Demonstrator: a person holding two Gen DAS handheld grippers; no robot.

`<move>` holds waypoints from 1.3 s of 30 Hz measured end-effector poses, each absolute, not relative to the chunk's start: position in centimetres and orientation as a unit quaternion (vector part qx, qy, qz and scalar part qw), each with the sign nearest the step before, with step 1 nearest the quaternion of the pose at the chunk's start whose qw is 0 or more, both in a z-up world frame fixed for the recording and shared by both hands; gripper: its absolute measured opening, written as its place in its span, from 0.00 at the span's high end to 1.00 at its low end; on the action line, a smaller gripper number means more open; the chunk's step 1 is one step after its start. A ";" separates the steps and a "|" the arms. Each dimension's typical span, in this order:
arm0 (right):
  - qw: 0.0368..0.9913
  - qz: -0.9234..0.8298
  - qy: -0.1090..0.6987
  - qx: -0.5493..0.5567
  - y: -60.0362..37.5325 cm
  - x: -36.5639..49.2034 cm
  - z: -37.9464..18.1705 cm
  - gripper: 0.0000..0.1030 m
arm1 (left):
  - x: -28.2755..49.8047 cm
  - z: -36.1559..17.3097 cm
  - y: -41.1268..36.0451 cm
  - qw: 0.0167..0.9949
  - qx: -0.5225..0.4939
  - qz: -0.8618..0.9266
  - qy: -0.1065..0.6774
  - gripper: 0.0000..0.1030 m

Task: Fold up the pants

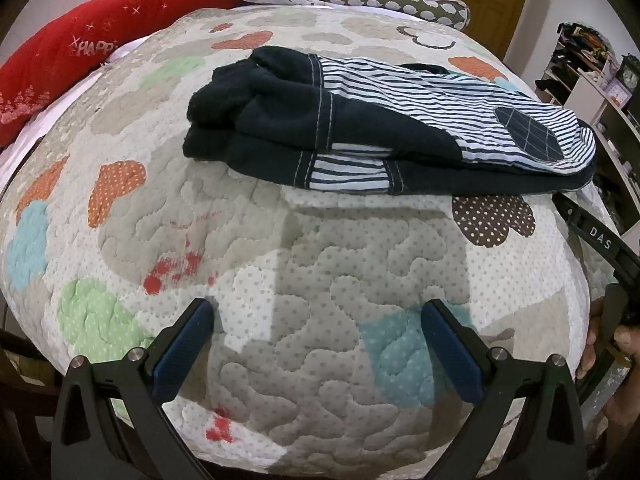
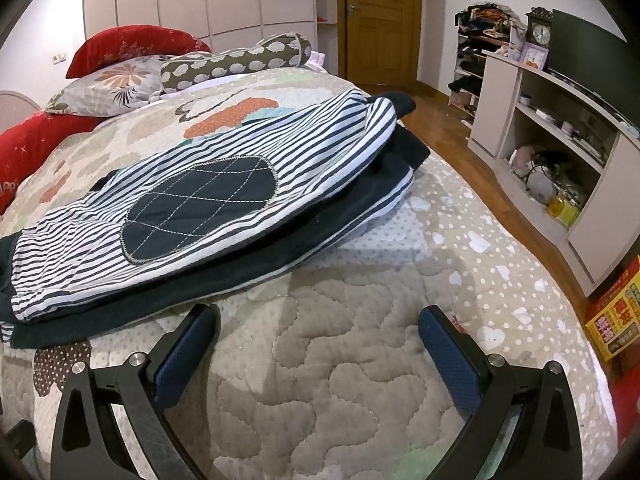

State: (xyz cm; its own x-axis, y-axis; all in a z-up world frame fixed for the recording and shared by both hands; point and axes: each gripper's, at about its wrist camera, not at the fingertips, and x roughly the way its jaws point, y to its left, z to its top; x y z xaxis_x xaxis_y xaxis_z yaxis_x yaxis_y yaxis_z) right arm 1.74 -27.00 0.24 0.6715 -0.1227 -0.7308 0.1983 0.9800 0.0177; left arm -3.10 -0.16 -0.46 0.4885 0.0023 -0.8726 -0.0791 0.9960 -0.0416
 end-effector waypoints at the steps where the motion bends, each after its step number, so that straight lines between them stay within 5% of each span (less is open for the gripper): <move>1: 0.913 -0.087 0.395 0.049 -27.0 1.7 0.2 0.00 | -3.1 -0.5 -0.3 0.863 -0.037 0.025 0.504 0.00; 39: 0.917 -0.082 0.387 0.055 -27.3 1.0 0.1 0.00 | -4.1 0.0 -0.1 0.880 -0.023 -0.008 0.475 0.00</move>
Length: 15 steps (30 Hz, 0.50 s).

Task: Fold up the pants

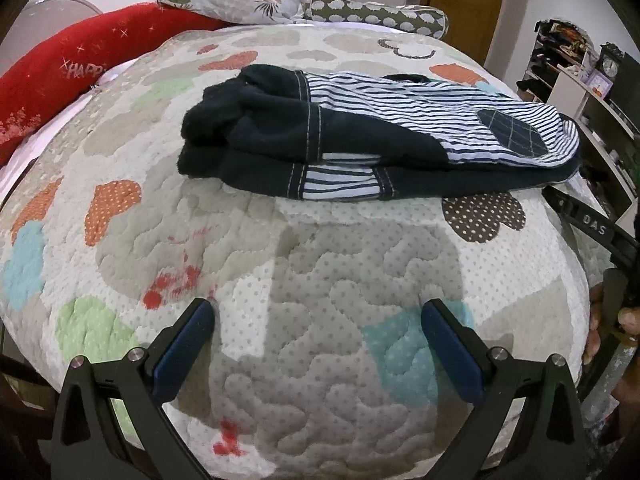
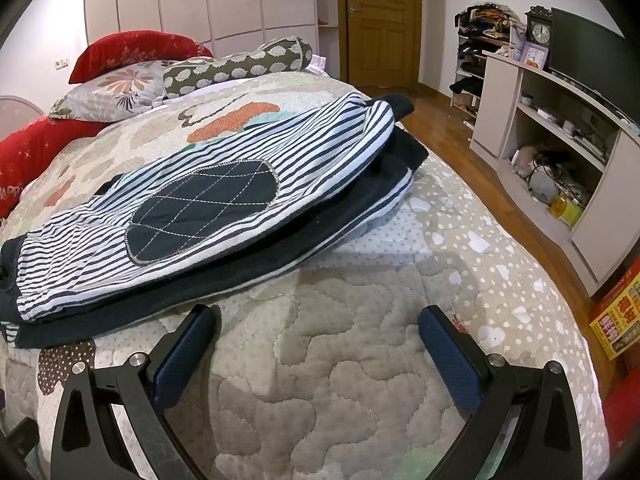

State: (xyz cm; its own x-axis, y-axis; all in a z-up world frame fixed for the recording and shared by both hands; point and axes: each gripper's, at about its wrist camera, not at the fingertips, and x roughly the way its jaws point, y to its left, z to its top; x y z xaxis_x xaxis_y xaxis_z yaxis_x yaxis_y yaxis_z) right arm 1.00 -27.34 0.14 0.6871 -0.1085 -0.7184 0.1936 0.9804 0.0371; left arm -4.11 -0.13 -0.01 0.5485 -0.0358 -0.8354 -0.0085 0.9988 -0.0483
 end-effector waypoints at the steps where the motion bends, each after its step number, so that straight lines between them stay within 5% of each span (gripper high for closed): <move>1: 0.917 -0.083 0.386 0.055 -27.3 0.9 0.2 0.00 | -4.4 0.2 0.0 0.879 -0.028 -0.011 0.476 0.00; 9: 0.917 -0.074 0.387 0.059 -27.7 0.4 0.3 0.00 | -7.6 6.1 5.8 0.908 -0.113 -0.052 0.400 0.00; 15: 0.916 -0.072 0.390 0.058 -27.6 0.6 0.4 0.00 | -2.7 4.6 11.3 0.877 -0.226 -0.055 0.421 0.00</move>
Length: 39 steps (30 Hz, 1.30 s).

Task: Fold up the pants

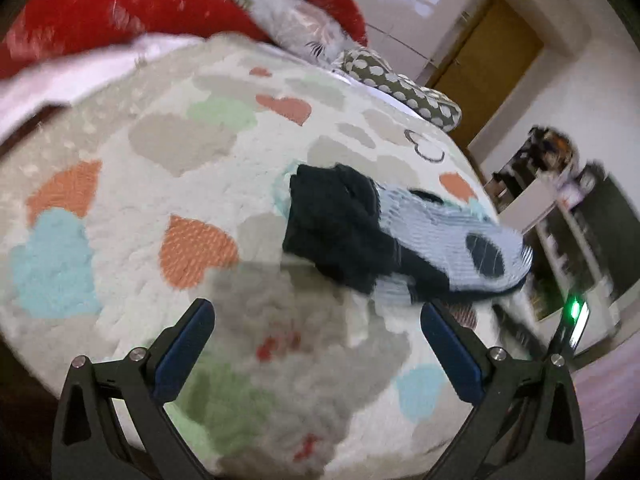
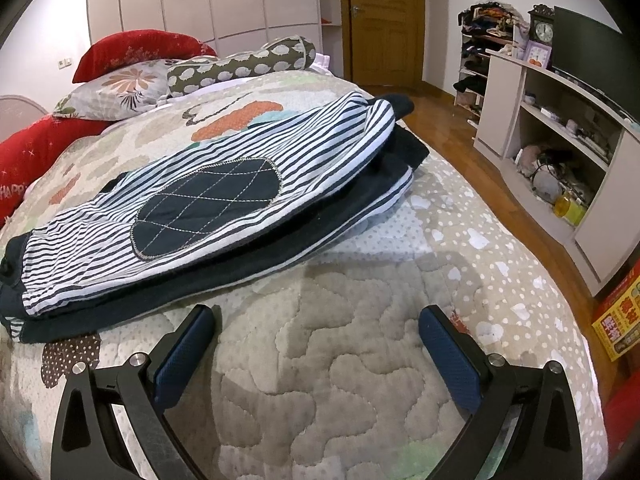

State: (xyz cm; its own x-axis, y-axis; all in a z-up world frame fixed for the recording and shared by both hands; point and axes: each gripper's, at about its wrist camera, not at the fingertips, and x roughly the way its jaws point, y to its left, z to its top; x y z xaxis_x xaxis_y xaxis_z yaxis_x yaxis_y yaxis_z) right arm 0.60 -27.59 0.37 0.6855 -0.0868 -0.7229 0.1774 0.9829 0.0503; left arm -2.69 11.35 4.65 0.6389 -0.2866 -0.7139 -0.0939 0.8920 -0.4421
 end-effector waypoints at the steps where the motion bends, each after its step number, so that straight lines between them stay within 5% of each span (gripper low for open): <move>1: 0.917 -0.069 0.388 0.061 -27.6 0.6 0.4 0.00 | -1.7 4.4 11.5 0.872 -0.234 -0.063 0.425 0.00; 11: 0.917 0.006 0.362 0.169 -31.3 -0.8 3.2 0.04 | 7.1 1.4 7.1 0.841 -0.219 -0.088 0.488 0.05; 12: 0.913 0.010 0.363 0.189 -31.9 -0.2 3.6 0.04 | 7.4 1.5 6.9 0.843 -0.216 -0.077 0.486 0.32; 13: 0.908 0.016 0.367 0.204 -32.3 0.6 3.7 0.05 | 7.6 1.6 6.8 0.842 -0.212 -0.072 0.490 0.72; 14: 0.902 0.022 0.372 0.219 -32.6 1.5 3.9 0.07 | 7.9 1.5 6.8 0.833 -0.219 -0.086 0.500 0.79; 18: 0.880 -0.002 0.399 0.260 -33.6 6.2 3.1 0.28 | 8.0 1.6 6.9 0.829 -0.228 -0.088 0.504 0.80; 20: 0.866 -0.022 0.413 0.282 -34.2 7.8 2.2 0.64 | 8.0 2.1 7.5 0.830 -0.236 -0.090 0.497 0.80; 23: 0.851 -0.014 0.419 0.316 -34.8 8.5 2.0 0.87 | 7.7 3.2 8.6 0.838 -0.237 -0.085 0.484 0.81; 32: 0.851 0.108 0.428 0.285 -28.5 4.0 3.8 0.90 | 4.5 4.8 14.8 0.845 -0.240 -0.029 0.477 0.74; 34: 0.851 0.098 0.438 0.274 -27.9 2.6 2.5 0.88 | 3.9 3.4 16.5 0.833 -0.256 -0.013 0.491 0.70; 35: 0.849 0.089 0.443 0.273 -28.0 2.3 1.8 0.76 | 3.5 3.0 17.1 0.828 -0.265 -0.008 0.494 0.70; 39: 0.832 0.093 0.427 0.342 -30.4 0.4 0.6 0.70 | 0.9 3.7 19.3 0.831 -0.310 -0.019 0.462 0.66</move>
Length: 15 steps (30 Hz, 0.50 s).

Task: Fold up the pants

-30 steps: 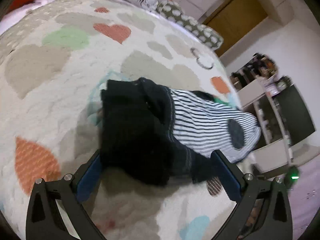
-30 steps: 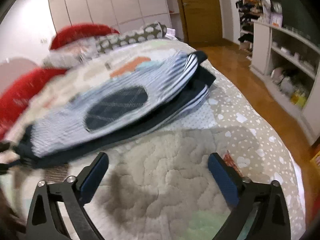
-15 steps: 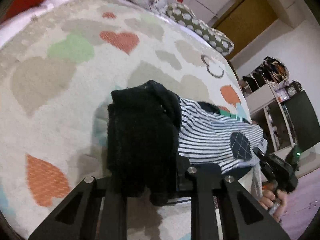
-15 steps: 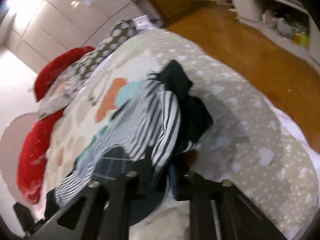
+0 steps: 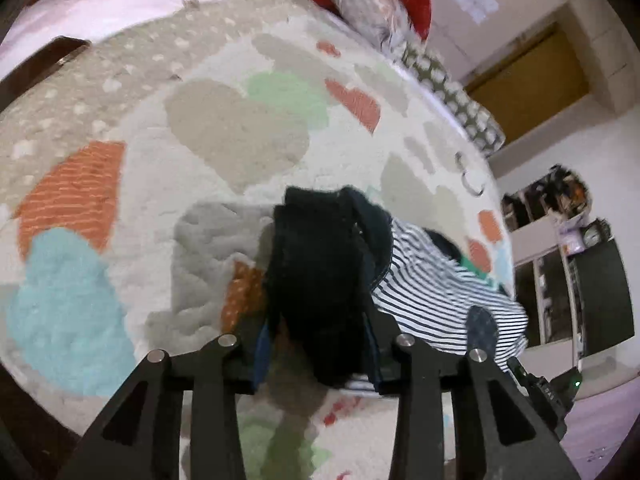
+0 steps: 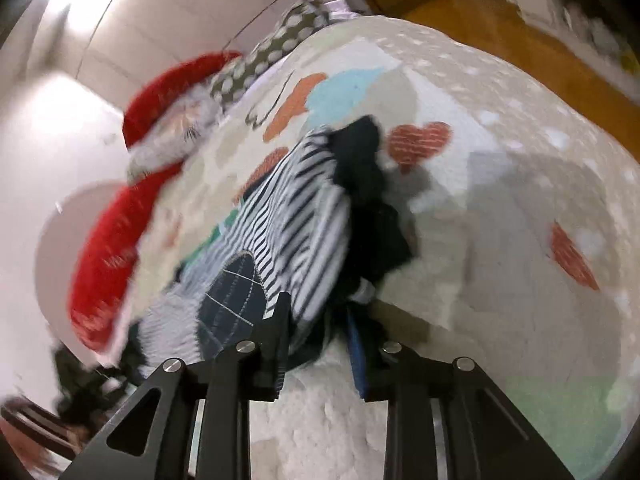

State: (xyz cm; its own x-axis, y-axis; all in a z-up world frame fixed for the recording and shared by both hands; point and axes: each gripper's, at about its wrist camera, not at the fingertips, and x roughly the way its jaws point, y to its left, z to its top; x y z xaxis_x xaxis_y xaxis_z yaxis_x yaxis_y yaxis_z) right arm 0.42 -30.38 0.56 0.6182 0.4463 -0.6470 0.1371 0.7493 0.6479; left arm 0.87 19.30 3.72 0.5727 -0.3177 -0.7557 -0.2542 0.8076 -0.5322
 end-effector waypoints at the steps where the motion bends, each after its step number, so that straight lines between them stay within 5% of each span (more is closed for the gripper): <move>1: 0.831 0.085 0.419 0.355 -31.2 -0.2 0.8 0.58 | 0.3 4.4 19.4 0.838 -0.305 -0.013 0.452 0.64; 3: 0.844 0.057 0.398 0.356 -32.5 -1.4 1.8 0.49 | -1.0 5.6 19.4 0.850 -0.297 -0.006 0.435 0.62; 15: 0.870 0.072 0.402 0.277 -30.0 -1.2 4.2 0.49 | -1.5 4.4 13.1 0.805 -0.332 -0.118 0.478 0.56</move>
